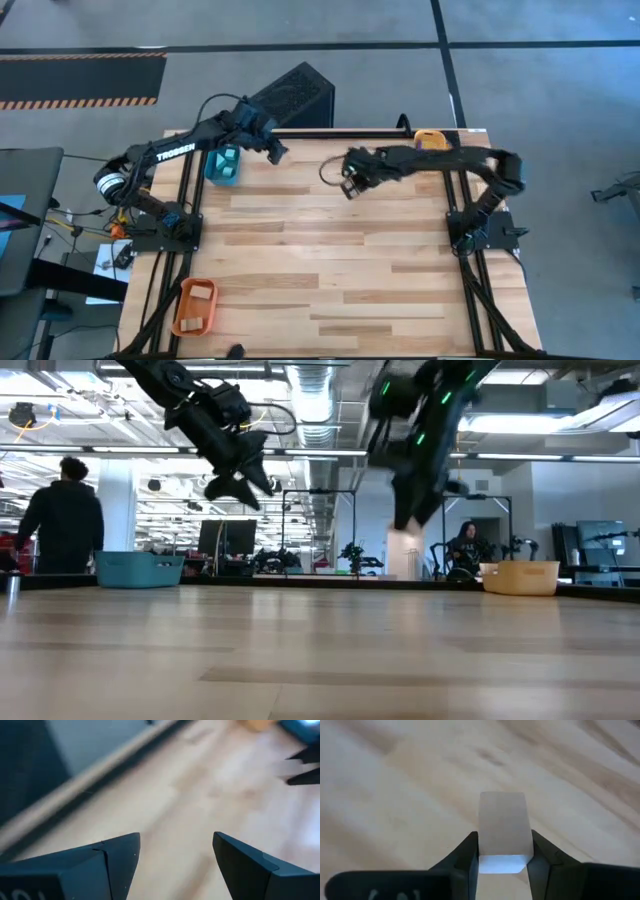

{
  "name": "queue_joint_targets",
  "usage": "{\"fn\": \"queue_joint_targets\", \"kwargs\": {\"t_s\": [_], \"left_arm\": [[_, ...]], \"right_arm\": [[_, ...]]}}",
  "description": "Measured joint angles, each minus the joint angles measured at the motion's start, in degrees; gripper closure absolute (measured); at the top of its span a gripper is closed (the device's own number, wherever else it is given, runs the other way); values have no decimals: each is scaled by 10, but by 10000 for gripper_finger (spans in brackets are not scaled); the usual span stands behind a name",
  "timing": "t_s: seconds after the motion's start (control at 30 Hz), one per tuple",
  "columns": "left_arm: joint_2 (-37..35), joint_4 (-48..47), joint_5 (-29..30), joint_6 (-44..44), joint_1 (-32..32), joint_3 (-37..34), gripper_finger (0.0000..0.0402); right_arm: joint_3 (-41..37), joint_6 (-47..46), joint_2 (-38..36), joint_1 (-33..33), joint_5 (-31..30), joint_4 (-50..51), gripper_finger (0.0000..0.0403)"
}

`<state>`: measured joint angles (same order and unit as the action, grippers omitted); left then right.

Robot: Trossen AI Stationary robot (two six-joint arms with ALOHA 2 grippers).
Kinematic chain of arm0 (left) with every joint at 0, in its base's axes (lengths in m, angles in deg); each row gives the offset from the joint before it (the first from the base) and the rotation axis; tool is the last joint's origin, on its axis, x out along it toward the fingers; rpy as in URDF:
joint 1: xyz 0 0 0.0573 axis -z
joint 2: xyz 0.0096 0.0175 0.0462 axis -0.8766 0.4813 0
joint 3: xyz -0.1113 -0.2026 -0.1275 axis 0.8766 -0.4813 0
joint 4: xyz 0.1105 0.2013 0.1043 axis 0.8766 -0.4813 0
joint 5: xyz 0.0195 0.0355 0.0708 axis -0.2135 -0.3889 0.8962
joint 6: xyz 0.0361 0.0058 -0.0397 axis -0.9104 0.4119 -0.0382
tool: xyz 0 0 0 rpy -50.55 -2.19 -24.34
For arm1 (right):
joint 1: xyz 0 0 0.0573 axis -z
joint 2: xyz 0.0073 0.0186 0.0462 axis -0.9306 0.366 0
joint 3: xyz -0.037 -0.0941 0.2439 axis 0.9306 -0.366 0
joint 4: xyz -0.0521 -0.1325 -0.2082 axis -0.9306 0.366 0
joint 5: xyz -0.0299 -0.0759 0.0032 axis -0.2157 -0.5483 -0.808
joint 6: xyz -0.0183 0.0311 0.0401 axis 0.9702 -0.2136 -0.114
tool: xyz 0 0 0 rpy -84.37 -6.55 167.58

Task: Sort & place blocks by color
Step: Put the brown block into the orange bin

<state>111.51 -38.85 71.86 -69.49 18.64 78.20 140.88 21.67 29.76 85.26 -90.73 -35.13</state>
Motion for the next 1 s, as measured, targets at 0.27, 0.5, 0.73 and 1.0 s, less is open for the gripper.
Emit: {"fn": "queue_joint_targets", "kwargs": {"t_s": [0.27, 0.5, 0.73, 1.0], "left_arm": [[0, 46, -109, 134, 142, 0, 164], [-1, 127, -47, 226, 321, 0, 164], [-13, 244, 15, 303, 412, 0, 164], [-11, 350, -21, 382, 437, 1, 164]], "right_arm": [[-118, 16, -191, -175, -22, -99, 283], [-153, 13, -250, -345, -185, -149, 283], [-153, 90, -216, -431, -288, -273, 283], [-116, 237, -141, -462, -330, -364, 283]]}}
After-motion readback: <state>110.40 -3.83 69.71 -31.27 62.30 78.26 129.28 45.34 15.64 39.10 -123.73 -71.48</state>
